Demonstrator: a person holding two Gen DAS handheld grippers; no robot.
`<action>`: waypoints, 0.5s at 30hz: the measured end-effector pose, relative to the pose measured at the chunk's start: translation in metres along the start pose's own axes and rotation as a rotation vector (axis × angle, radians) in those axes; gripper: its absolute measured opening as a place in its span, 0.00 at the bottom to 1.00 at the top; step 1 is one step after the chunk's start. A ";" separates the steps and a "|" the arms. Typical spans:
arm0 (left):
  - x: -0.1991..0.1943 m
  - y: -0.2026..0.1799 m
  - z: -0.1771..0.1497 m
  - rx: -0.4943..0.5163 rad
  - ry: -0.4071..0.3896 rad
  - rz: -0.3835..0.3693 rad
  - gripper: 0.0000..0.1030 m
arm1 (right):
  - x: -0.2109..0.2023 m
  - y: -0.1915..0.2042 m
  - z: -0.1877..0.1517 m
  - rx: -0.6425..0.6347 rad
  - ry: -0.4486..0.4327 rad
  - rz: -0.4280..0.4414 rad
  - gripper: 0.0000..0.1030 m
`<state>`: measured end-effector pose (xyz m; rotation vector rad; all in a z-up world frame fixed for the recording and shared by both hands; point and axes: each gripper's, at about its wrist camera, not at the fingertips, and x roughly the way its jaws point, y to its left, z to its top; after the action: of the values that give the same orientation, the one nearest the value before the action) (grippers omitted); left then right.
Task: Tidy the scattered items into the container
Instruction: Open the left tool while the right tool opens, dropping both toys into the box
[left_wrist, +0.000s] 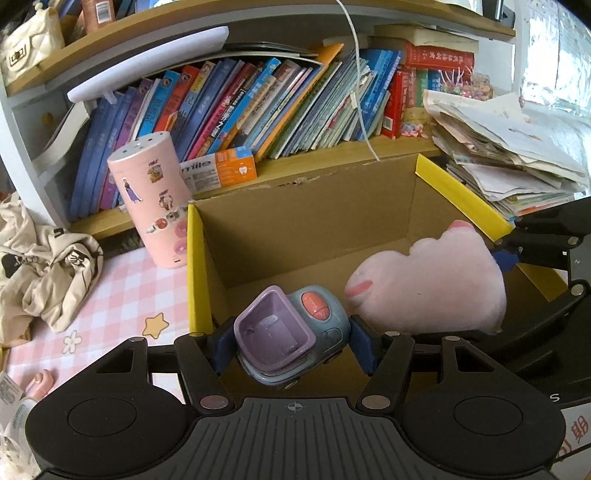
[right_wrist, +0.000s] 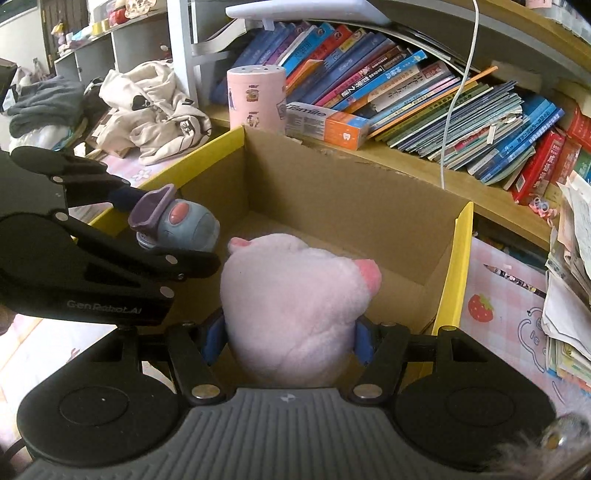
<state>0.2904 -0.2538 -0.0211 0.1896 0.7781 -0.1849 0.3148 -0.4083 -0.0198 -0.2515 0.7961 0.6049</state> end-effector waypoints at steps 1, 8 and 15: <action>0.000 0.000 0.000 0.001 -0.001 0.001 0.61 | 0.000 0.000 0.000 -0.002 0.000 0.000 0.62; 0.000 0.000 -0.001 -0.008 -0.016 0.006 0.62 | 0.001 -0.003 -0.001 0.003 -0.011 -0.005 0.69; -0.004 -0.001 -0.001 -0.012 -0.031 0.019 0.63 | 0.001 -0.005 -0.002 0.016 -0.011 -0.013 0.72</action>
<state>0.2866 -0.2540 -0.0187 0.1825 0.7459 -0.1649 0.3169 -0.4124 -0.0216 -0.2380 0.7875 0.5872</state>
